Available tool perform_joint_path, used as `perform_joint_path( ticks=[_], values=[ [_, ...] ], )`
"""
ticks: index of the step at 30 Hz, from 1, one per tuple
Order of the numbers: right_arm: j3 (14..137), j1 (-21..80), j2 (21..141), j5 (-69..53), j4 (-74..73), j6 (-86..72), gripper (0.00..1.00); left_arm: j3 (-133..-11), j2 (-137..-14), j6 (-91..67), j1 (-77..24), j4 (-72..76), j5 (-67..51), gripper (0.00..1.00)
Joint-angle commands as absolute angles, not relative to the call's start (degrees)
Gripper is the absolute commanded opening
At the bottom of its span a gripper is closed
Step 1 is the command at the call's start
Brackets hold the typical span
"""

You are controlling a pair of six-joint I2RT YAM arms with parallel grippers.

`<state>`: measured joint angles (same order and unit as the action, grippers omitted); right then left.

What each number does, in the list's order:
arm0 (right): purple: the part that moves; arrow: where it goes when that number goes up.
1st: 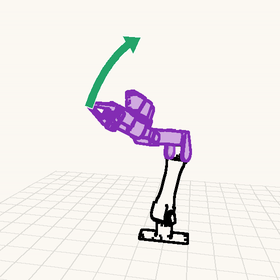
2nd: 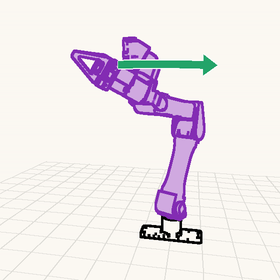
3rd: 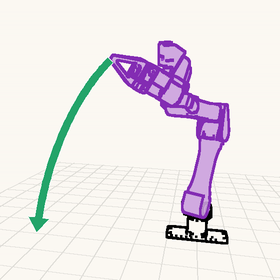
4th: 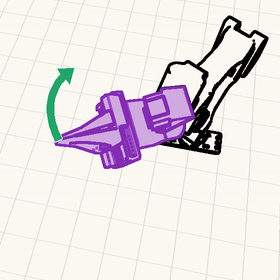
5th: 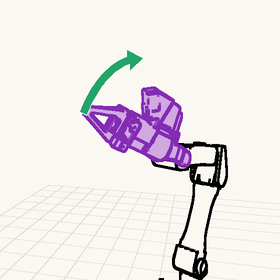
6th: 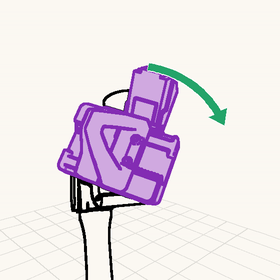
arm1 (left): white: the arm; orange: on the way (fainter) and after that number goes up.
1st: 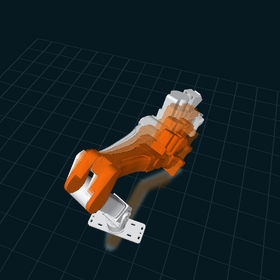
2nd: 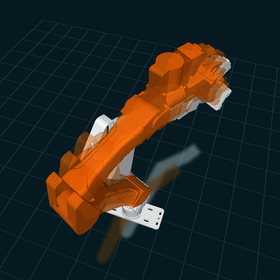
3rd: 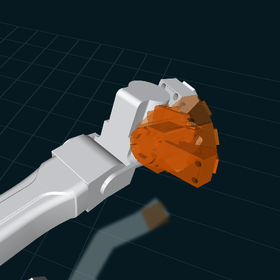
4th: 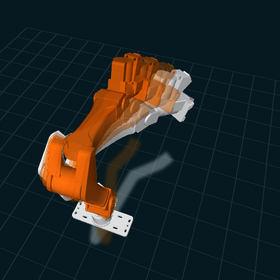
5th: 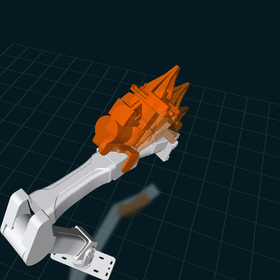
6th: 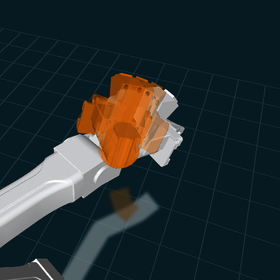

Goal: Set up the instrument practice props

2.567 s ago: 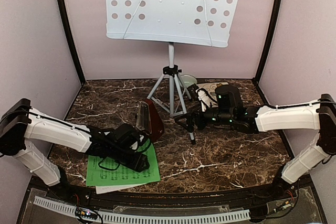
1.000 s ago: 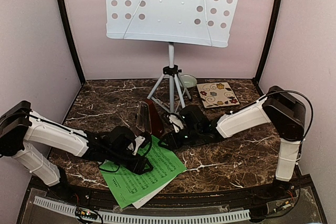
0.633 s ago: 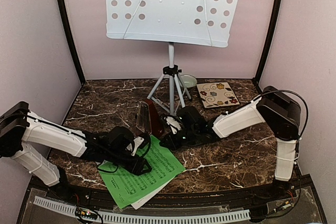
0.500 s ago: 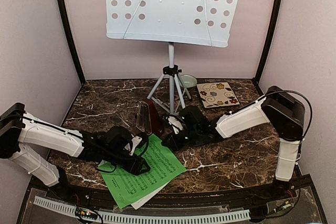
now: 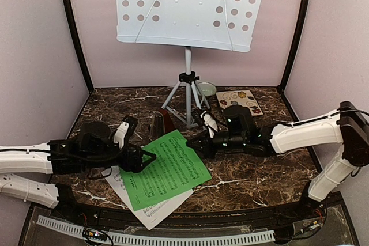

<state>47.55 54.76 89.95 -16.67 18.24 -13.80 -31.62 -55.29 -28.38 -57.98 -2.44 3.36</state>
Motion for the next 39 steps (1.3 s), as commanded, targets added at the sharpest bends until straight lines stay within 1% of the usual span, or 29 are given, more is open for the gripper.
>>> perform_joint_path(
  ticks=[1,5,10,15,20,24,26,30,34,39],
  values=[
    [43.80,54.93,83.49,-14.05,21.19,-9.52,0.00,-29.39,-46.98,-27.46,-55.81,-4.45,10.73,0.86],
    [40.93,54.84,78.02,-12.41,22.90,-8.21,0.00,-28.95,-43.69,-28.17,-51.68,-5.31,9.80,0.90],
    [37.26,54.67,71.51,-11.87,25.21,-5.65,0.00,-26.88,-44.11,-30.65,-46.16,-3.49,5.41,0.90],
    [34.45,54.67,66.41,-13.59,24.71,-0.85,0.00,-18.15,-42.19,-30.72,-41.48,9.84,-0.78,0.90],
    [32.56,54.58,61.95,-14.55,24.51,2.30,0.00,-11.07,-40.81,-30.41,-40.39,21.67,-0.27,0.89],
    [31.67,54.49,60.12,-16.02,25.14,2.55,0.00,-5.40,-46.14,-31.22,-40.26,36.02,-2.39,0.89],
    [31.72,54.50,59.86,-16.92,25.15,2.67,0.00,-4.45,-50.26,-30.05,-40.26,41.62,-3.53,0.88],
    [31.59,54.49,59.62,-18.66,24.96,3.17,0.00,-4.73,-57.41,-24.09,-40.21,49.46,-6.01,0.87],
    [31.62,54.49,59.36,-19.83,24.95,3.55,0.00,-5.56,-62.90,-18.15,-39.32,56.33,-11.67,0.85],
    [31.80,54.49,58.67,-21.37,24.98,3.64,0.00,-5.09,-68.46,-15.85,-36.99,63.89,-14.50,0.83]
  ],
)
